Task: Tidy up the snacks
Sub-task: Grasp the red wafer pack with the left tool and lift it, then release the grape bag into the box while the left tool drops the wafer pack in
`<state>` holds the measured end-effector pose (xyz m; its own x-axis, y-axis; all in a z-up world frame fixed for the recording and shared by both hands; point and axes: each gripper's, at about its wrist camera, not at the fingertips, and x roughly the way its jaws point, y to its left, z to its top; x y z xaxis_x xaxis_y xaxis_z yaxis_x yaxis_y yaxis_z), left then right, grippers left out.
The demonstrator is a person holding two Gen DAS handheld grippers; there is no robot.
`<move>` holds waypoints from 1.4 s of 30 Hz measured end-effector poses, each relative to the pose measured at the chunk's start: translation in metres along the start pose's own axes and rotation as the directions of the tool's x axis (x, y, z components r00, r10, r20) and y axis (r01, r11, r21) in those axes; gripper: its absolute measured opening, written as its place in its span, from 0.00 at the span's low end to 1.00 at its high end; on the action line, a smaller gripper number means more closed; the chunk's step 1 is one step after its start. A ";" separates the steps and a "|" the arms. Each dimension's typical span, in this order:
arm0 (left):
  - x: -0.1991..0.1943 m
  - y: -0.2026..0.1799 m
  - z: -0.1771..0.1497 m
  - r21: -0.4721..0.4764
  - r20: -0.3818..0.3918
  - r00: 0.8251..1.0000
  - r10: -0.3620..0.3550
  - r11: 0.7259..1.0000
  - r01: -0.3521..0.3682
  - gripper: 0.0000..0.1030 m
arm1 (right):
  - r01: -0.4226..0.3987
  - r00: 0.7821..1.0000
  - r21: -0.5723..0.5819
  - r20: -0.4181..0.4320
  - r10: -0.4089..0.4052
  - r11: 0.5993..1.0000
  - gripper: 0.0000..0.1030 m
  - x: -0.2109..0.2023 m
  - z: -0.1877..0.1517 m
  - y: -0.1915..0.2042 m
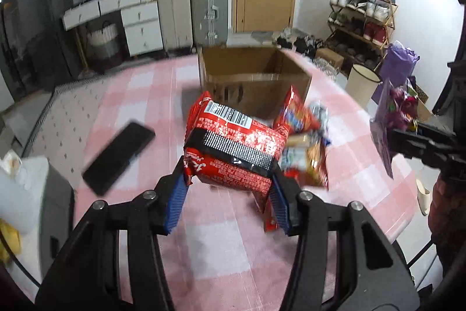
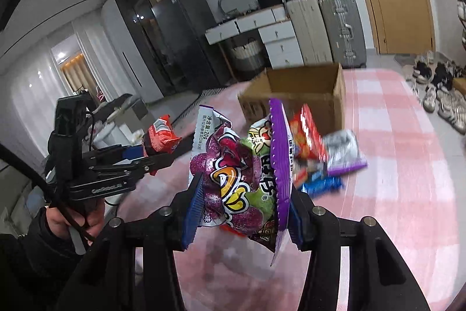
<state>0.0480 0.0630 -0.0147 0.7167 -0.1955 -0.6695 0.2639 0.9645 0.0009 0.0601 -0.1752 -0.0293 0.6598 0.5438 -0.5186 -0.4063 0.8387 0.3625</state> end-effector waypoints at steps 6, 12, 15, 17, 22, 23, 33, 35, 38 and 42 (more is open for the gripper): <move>-0.024 0.002 0.057 0.008 0.064 0.997 -0.034 0.999 0.034 0.47 | -0.018 0.998 -0.022 0.063 0.019 1.000 0.49 -0.010 0.060 0.004; -0.011 0.004 0.120 0.025 0.083 0.995 -0.053 0.998 0.051 0.47 | -0.019 0.996 -0.045 0.090 0.023 0.999 0.49 0.003 0.124 0.000; 0.007 0.005 0.149 0.028 0.071 0.995 -0.069 0.997 0.067 0.47 | 0.000 0.994 -0.038 0.108 0.004 0.999 0.49 0.018 0.152 -0.010; 0.025 0.004 0.165 0.033 0.058 0.996 -0.074 0.997 0.072 0.47 | 0.006 0.995 -0.016 0.102 -0.005 1.000 0.49 0.035 0.168 -0.022; 0.085 0.002 0.198 0.034 0.022 0.998 -0.064 0.997 0.063 0.47 | 0.048 0.997 -0.020 0.058 -0.047 0.999 0.49 0.081 0.192 -0.048; 0.098 -0.002 0.201 0.046 0.009 0.999 -0.042 0.998 0.041 0.47 | 0.056 0.997 -0.022 0.045 -0.055 0.998 0.49 0.093 0.193 -0.054; 0.214 -0.025 0.204 0.083 -0.103 0.994 -0.035 0.996 0.043 0.47 | 0.107 0.990 0.015 -0.096 -0.105 0.994 0.49 0.191 0.177 -0.133; 0.234 -0.023 0.197 0.082 -0.128 0.991 -0.040 0.995 0.051 0.47 | 0.126 0.985 0.000 -0.118 -0.125 0.992 0.49 0.202 0.171 -0.140; 0.260 -0.023 0.189 0.081 -0.166 0.985 -0.048 0.995 0.062 0.48 | 0.133 0.980 -0.010 -0.145 -0.133 0.991 0.49 0.213 0.161 -0.149; 0.285 -0.017 0.180 0.055 -0.205 0.977 -0.063 0.996 0.076 0.48 | 0.155 0.971 -0.056 -0.174 -0.163 0.986 0.49 0.229 0.157 -0.152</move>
<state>0.3642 -0.0413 -0.0719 0.5508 -0.2153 -0.8064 0.3525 0.9358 -0.0091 0.3717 -0.1829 -0.0816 0.5972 0.3969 -0.6971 -0.3336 0.9132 0.2341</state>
